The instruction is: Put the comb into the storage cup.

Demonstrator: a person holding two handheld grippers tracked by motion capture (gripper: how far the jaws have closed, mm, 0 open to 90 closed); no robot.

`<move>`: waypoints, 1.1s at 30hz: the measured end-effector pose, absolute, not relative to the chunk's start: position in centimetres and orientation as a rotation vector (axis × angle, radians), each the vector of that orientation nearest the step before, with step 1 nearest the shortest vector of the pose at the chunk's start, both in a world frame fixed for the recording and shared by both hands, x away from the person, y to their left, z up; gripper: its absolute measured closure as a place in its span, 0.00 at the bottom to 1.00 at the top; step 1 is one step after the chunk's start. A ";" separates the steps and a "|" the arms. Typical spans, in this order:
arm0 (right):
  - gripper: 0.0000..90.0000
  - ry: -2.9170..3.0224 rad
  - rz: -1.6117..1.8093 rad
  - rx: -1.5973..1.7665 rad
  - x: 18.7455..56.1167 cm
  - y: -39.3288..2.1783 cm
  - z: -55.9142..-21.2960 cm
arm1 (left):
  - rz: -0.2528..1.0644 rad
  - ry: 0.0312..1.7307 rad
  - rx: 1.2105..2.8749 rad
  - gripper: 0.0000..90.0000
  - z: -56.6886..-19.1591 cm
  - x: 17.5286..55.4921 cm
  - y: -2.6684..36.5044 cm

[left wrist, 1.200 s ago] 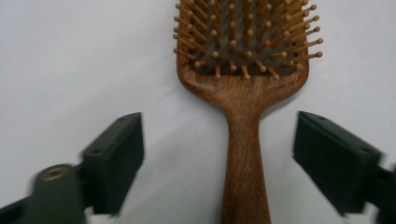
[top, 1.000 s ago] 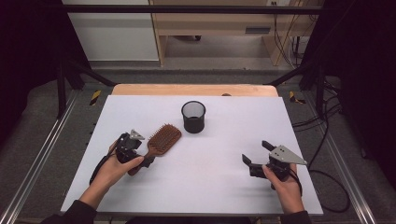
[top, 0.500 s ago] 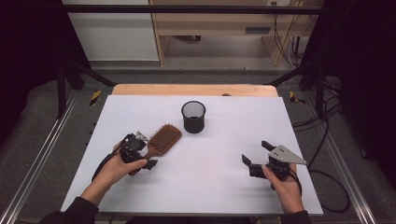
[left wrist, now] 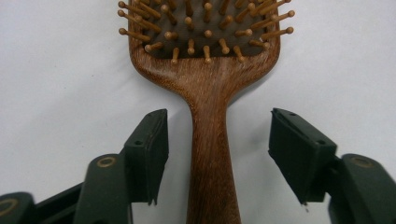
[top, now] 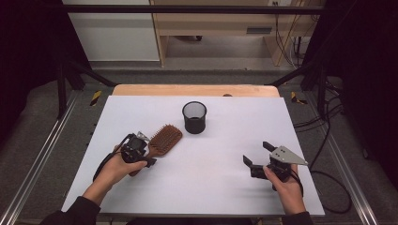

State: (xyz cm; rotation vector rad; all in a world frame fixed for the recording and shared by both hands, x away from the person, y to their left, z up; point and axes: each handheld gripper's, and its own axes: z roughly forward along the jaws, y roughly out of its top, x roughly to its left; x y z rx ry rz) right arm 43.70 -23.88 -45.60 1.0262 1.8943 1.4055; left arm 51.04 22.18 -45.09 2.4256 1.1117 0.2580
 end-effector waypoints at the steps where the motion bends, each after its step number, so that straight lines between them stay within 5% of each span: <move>1: 0.07 1.894 1.406 1.026 43.7 -23.9 -45.6 | 0.248 1.115 2.425 0.46 -45.1 51.2 22.3; 9: 0.07 1.896 1.403 1.025 43.7 -23.9 -45.6 | 0.206 1.125 2.422 0.58 -45.3 51.6 22.5; 33: 0.07 1.900 1.402 1.020 43.7 -23.8 -45.6 | 0.216 1.106 2.457 0.70 -45.2 52.1 22.6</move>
